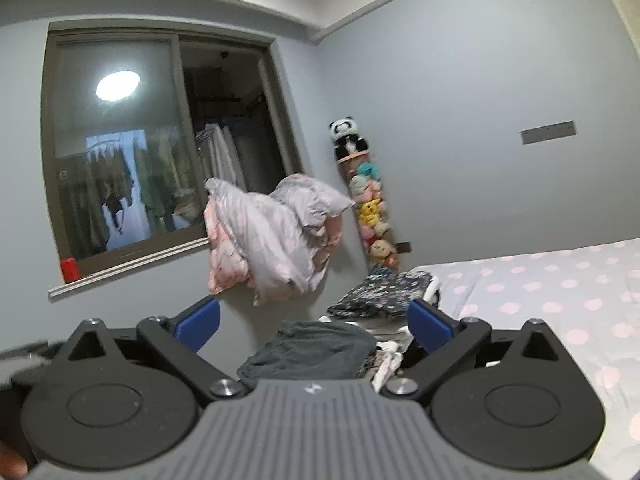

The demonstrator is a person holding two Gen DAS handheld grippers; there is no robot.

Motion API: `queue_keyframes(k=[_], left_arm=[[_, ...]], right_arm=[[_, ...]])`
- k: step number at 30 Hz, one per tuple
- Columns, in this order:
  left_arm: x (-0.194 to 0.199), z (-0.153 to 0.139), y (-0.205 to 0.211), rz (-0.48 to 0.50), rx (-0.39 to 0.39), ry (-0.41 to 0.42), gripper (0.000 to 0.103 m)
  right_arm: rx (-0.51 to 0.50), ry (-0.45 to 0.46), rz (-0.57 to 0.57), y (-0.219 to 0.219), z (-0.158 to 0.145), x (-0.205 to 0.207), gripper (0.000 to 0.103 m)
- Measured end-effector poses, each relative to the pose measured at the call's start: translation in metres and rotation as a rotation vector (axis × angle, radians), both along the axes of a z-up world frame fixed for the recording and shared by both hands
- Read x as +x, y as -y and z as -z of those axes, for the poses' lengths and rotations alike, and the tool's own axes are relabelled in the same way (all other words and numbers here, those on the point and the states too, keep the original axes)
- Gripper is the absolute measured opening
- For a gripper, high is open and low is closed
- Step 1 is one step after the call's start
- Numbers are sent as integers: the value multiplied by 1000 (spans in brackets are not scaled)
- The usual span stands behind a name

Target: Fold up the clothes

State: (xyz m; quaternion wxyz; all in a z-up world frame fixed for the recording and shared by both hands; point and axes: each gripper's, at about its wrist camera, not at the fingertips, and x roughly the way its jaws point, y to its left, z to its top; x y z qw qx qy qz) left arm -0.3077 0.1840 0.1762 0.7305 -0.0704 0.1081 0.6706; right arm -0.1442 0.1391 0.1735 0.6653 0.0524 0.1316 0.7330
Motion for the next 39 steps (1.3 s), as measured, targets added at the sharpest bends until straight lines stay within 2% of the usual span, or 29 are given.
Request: queue_keyframes(k=[6, 11, 15, 23, 31, 39], left_arm=[[9, 18, 20, -31, 1, 9, 94], [12, 34, 32, -48, -11, 21, 94], [4, 55, 28, -68, -66, 14, 94], [-19, 93, 8, -49, -216, 62, 94], [-43, 108, 6, -82, -269, 97, 94], [-46, 111, 1, -94, -311, 104, 94]], right_arm=[[-22, 48, 1, 17, 16, -8, 102], [-112, 27, 2, 12, 38, -9, 102], [-174, 26, 46, 5, 56, -10, 102], [-270, 62, 101, -11, 84, -22, 102], [-341, 130, 68, -27, 103, -52, 102], [-360, 172, 47, -27, 112, -65, 102]])
